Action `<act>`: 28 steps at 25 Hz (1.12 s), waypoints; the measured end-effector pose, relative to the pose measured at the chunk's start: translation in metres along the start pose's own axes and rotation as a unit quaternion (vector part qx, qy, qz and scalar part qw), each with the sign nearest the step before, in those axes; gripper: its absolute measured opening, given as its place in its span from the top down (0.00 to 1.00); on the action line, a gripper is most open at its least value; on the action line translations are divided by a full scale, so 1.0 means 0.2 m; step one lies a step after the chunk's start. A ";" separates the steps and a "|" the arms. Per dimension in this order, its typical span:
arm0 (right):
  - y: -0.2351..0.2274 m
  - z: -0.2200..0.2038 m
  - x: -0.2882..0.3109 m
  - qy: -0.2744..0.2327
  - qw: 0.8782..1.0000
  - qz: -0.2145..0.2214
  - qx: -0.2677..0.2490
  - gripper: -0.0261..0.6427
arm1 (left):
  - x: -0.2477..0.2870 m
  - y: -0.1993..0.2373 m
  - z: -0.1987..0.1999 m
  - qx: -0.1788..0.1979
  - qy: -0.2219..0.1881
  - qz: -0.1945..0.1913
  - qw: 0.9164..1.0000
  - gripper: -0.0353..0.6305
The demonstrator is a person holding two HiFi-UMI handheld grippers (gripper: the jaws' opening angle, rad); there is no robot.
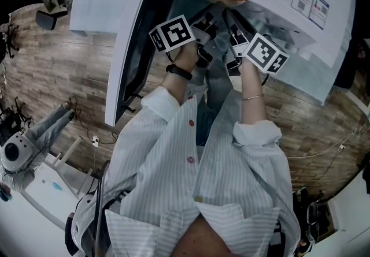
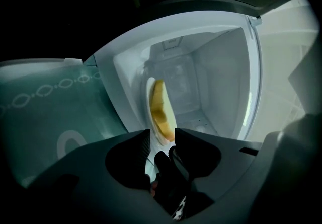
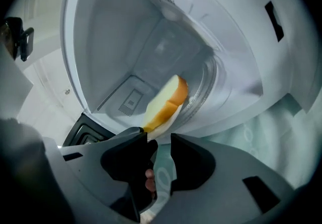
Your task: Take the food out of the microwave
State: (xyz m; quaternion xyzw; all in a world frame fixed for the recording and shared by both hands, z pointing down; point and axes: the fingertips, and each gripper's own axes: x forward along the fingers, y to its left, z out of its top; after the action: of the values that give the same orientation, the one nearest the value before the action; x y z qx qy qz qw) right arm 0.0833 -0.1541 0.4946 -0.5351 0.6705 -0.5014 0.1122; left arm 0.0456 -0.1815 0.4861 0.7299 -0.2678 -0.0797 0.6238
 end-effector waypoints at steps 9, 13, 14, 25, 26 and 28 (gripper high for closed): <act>-0.01 0.00 0.05 -0.010 0.996 0.019 0.082 0.74 | 0.02 0.05 0.03 -0.053 -0.028 0.018 0.998 0.73; -0.02 0.00 0.08 -0.012 0.993 0.021 0.118 0.74 | 0.03 0.08 0.03 -0.063 -0.030 0.034 0.997 0.73; -0.02 0.00 0.08 -0.011 0.992 0.021 0.121 0.74 | 0.04 0.09 0.03 -0.066 -0.031 0.037 0.997 0.73; -0.04 -0.02 0.10 0.001 0.993 0.004 0.121 0.76 | 0.03 0.14 0.03 -0.098 -0.027 0.070 0.992 0.79; -0.04 -0.02 0.10 0.002 0.993 0.006 0.122 0.77 | 0.03 0.14 0.02 -0.098 -0.027 0.071 0.992 0.79; -0.03 -0.02 0.11 0.003 0.993 0.010 0.119 0.79 | 0.03 0.13 0.03 -0.100 -0.027 0.073 0.992 0.79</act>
State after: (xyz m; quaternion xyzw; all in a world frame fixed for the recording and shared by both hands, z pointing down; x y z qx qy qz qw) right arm 0.0753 -0.1690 0.5092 -0.5093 0.6120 -0.5783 0.1779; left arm 0.0410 -0.1912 0.5122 0.6399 -0.3275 -0.0799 0.6906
